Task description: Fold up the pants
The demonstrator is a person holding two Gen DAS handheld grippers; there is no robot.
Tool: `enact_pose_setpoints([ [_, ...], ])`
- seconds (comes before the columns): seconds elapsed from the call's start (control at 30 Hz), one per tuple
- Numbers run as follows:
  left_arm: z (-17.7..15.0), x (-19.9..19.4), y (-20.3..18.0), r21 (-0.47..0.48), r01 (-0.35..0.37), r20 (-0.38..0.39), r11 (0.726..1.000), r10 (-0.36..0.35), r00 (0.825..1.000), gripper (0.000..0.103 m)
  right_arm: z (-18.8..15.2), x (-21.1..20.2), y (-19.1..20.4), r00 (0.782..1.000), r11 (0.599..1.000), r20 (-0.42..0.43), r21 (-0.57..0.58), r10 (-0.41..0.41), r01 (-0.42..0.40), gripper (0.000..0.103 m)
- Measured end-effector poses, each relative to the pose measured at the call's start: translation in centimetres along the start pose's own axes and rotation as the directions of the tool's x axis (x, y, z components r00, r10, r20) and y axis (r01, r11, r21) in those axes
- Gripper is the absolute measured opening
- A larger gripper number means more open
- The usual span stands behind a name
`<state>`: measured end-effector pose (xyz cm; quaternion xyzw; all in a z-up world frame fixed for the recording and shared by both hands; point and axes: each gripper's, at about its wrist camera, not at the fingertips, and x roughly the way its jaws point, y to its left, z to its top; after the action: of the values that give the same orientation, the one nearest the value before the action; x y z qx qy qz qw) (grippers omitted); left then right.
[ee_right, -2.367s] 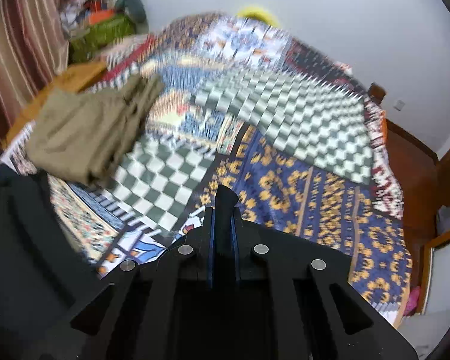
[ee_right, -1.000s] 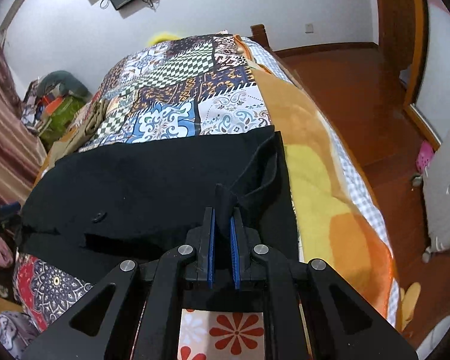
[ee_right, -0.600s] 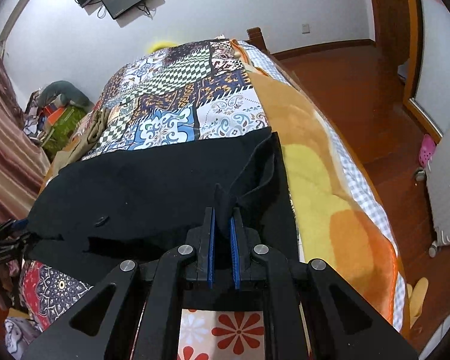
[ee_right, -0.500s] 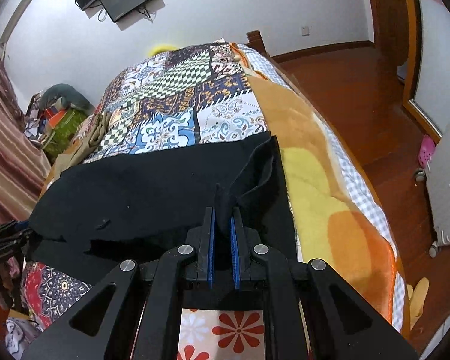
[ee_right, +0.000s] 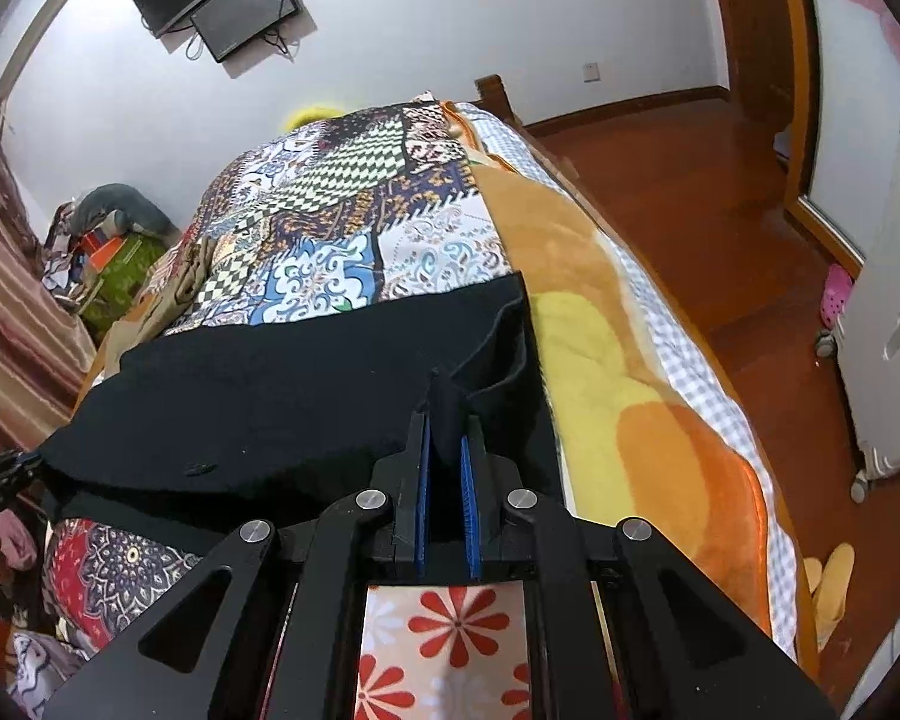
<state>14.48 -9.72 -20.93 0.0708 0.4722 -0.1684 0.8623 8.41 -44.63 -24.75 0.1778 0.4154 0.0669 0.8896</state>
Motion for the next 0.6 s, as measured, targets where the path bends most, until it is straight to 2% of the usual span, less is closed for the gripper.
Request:
enact_pose_setpoints([
  [0.47, -1.2, 0.9, -0.4, -0.009, 0.028, -0.048, 1.0, -0.029, 0.998, 0.009, -2.0, 1.6, -0.8, 0.996, 0.999, -0.072, -0.005, -0.053, 0.053, 0.008],
  [0.6, -1.1, 0.4, -0.3, -0.022, 0.038, -0.052, 0.999, -0.039, 0.998, 0.014, -2.3, 1.8, -0.8, 0.994, 0.998, -0.088, -0.015, -0.067, 0.066, 0.009],
])
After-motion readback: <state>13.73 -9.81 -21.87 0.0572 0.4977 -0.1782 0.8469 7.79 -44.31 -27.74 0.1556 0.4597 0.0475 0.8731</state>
